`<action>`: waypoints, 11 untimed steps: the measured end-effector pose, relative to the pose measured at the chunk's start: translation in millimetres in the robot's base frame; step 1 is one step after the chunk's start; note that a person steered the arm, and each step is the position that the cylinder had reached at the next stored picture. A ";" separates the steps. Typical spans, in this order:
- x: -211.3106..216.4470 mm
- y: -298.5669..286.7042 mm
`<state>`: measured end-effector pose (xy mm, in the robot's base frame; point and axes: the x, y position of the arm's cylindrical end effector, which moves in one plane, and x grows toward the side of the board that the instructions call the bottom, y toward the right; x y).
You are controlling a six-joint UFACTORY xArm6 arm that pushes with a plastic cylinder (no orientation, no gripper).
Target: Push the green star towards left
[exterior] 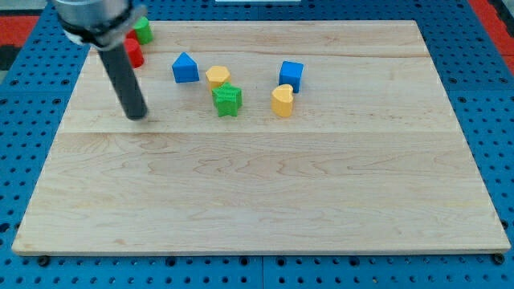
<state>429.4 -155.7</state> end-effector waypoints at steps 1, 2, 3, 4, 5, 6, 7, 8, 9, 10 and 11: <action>21.9 62.9; 5.4 107.7; -23.4 130.3; -46.8 90.2; -62.0 46.3; -52.4 79.1; -43.9 121.4; -53.9 141.5; -80.4 124.3; -90.3 62.0; -89.7 9.1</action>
<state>339.7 -146.6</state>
